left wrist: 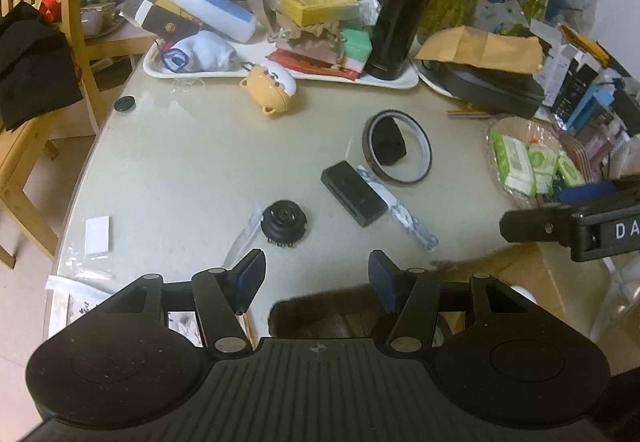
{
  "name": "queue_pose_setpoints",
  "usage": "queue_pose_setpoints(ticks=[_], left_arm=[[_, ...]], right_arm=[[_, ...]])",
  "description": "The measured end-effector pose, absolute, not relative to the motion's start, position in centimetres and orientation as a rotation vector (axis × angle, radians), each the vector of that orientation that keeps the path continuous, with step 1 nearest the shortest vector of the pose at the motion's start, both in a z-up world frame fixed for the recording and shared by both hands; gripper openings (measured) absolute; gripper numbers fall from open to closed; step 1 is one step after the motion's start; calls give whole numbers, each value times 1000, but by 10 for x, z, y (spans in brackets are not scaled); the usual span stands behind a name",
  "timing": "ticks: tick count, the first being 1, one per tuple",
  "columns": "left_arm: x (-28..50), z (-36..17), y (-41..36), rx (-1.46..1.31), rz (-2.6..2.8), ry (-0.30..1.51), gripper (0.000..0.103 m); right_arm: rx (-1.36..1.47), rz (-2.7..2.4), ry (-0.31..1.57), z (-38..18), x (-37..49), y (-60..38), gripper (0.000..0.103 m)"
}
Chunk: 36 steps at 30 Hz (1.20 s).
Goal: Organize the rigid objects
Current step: 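Withdraw both open grippers up out of the cardboard box, then grasp the black round knob on the table with the left gripper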
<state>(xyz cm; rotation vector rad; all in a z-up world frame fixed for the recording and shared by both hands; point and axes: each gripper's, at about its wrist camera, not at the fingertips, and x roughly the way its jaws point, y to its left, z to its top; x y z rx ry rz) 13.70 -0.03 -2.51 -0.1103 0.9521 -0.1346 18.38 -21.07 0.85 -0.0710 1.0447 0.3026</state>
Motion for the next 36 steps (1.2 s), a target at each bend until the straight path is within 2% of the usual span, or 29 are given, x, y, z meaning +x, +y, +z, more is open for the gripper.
queue_pose_setpoints(ticks=[25, 36], left_arm=[[173, -51, 13, -118, -166, 962, 55], [200, -74, 2, -18, -212, 994, 54]], right_arm=[[-102, 315, 1030, 9, 188, -211, 103], [-104, 336, 1037, 8, 186, -207, 103]])
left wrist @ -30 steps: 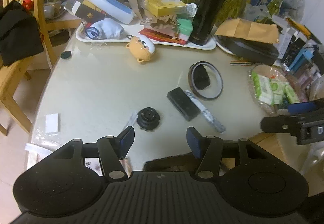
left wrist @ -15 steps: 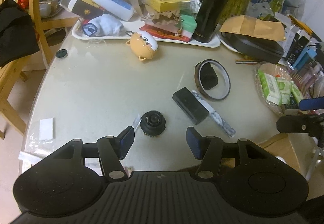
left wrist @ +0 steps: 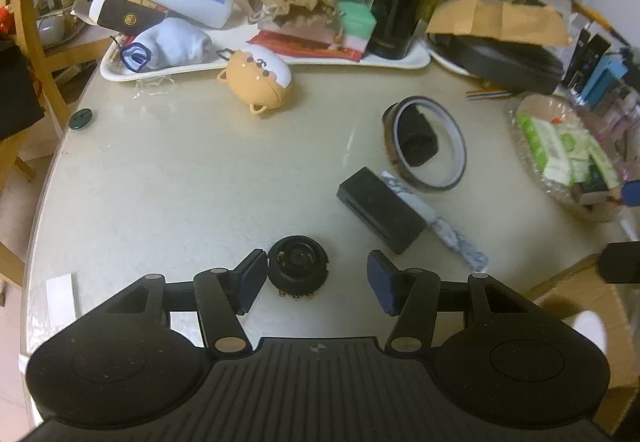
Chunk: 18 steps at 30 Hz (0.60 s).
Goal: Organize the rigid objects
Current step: 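Grasp the black round knob on the table with the left gripper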
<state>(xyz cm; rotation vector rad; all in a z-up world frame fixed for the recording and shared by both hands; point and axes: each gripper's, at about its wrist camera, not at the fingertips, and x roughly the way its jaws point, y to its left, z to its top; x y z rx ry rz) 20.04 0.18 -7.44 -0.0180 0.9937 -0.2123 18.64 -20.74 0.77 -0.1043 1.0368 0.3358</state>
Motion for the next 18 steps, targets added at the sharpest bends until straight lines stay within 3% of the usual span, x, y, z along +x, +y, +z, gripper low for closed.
queue_pose_setpoints(ticks=[10, 12, 18], left_arm=[[217, -86, -8, 56, -175, 1035, 43], [218, -86, -8, 65, -161, 1032, 31], [215, -81, -12, 77, -170, 1036, 29]], right_arm=[[-98, 342, 1039, 9, 187, -209, 103], [-98, 342, 1042, 8, 187, -209, 103], [-101, 344, 1035, 9, 186, -208, 103]])
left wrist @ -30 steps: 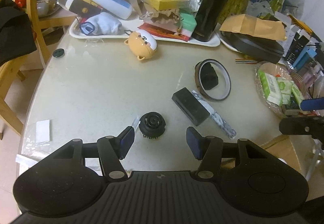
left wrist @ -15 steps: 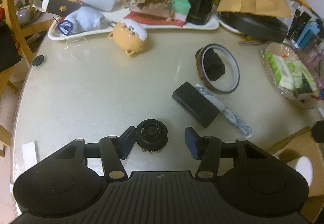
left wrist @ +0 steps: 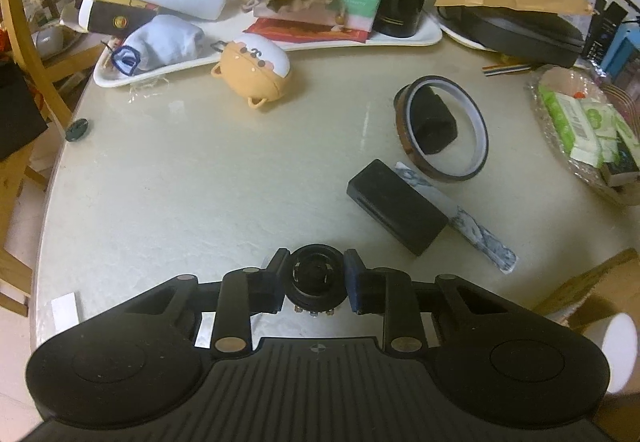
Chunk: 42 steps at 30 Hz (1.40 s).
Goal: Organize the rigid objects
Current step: 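Grasp the black round knob on the table with the left gripper, then move the right gripper toward the marbled strip while the left holds the knob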
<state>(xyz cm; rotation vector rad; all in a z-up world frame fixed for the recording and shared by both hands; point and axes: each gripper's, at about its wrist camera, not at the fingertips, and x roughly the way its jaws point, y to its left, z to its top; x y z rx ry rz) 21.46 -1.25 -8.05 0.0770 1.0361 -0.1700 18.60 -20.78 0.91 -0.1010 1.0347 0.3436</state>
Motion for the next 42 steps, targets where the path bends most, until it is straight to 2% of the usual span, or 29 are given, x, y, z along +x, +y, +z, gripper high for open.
queue_pose_setpoints(ticks=[18, 42], left_arm=[[166, 6, -22, 8, -182, 851, 29], [123, 19, -5, -67, -165, 836, 29]], right_arm=[[-105, 312, 1025, 9, 190, -210, 103], [-111, 337, 991, 6, 194, -204, 103]])
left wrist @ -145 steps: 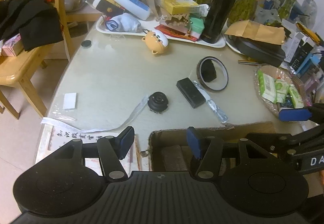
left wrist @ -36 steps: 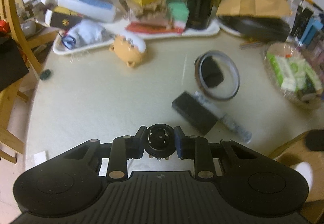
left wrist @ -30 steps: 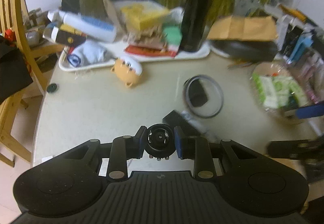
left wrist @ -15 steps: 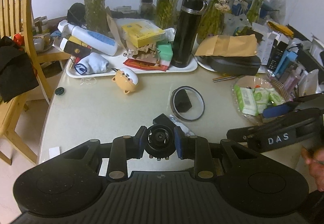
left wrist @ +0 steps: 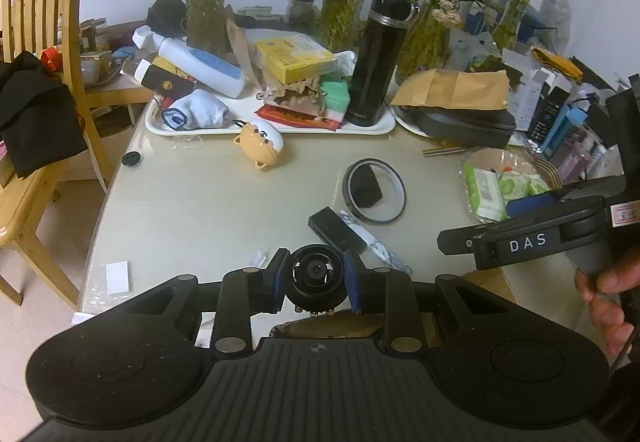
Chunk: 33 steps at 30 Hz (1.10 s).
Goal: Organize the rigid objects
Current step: 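Move the right gripper toward the marbled strip while the left holds the knob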
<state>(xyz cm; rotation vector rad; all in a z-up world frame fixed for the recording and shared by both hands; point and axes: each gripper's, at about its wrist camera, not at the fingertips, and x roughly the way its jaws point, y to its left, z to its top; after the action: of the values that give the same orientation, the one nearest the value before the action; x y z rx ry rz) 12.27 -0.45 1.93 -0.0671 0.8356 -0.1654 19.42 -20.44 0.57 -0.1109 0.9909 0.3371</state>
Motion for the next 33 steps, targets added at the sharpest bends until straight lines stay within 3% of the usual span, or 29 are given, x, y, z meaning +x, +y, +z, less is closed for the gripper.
queue_pose_setpoints(ticks=[9, 16, 26, 33], left_arm=[[123, 16, -4, -58, -154, 852, 29], [123, 17, -4, -60, -158, 853, 29], [124, 17, 1, -91, -158, 865, 29], [125, 17, 3, -90, -150, 875, 29]], right_arm=[[-167, 376, 1017, -6, 207, -191, 92], [-217, 404, 1055, -18, 218, -187, 73], [-218, 440, 1122, -41, 239, -184, 65], [-237, 459, 1156, -56, 250, -173, 55]])
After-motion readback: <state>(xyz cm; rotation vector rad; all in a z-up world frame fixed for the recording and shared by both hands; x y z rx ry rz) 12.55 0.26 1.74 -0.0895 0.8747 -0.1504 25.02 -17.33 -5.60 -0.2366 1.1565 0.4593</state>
